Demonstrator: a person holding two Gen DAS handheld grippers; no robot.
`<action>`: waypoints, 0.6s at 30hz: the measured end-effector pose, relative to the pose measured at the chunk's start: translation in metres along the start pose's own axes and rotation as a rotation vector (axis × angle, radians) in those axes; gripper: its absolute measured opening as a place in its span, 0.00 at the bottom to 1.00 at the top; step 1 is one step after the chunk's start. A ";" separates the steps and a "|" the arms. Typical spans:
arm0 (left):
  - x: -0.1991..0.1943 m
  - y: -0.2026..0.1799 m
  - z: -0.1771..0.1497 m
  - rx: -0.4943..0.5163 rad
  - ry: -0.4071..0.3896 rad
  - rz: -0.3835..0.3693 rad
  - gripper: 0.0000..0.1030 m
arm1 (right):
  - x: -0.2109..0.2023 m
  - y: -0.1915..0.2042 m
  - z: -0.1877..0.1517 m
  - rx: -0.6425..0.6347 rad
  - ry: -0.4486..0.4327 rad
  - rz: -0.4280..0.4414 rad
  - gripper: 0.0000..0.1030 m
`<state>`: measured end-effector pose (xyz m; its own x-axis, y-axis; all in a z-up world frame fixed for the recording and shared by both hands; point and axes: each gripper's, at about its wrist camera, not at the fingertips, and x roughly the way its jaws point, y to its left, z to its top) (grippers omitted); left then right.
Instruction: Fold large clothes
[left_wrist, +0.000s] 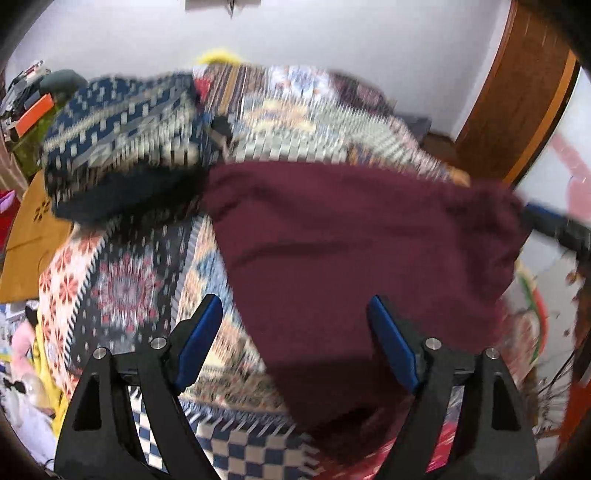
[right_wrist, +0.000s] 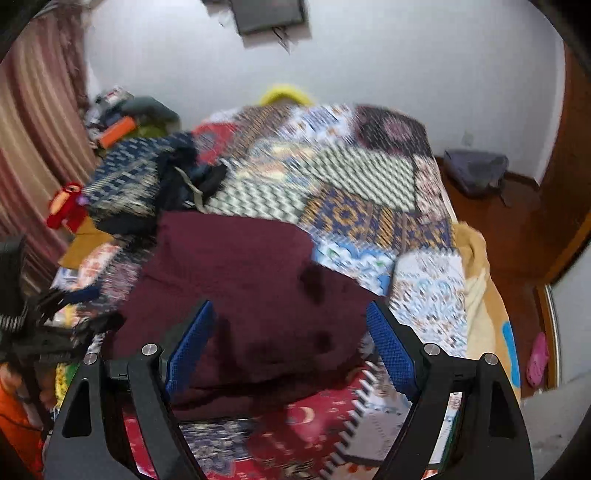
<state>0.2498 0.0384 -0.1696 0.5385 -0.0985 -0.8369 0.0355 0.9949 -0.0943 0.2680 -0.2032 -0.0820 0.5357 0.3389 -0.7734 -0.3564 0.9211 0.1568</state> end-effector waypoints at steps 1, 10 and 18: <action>0.005 0.001 -0.008 0.004 0.009 0.001 0.82 | 0.006 -0.008 -0.001 0.019 0.019 -0.028 0.79; 0.018 0.012 -0.047 -0.057 0.021 -0.053 0.92 | 0.042 -0.070 -0.030 0.197 0.181 0.104 0.80; 0.005 0.007 -0.040 -0.026 -0.003 0.021 0.91 | 0.018 -0.051 -0.014 0.115 0.193 0.034 0.80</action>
<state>0.2192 0.0438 -0.1963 0.5415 -0.0773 -0.8372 0.0018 0.9959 -0.0909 0.2851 -0.2464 -0.1125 0.3646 0.3371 -0.8680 -0.2759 0.9294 0.2450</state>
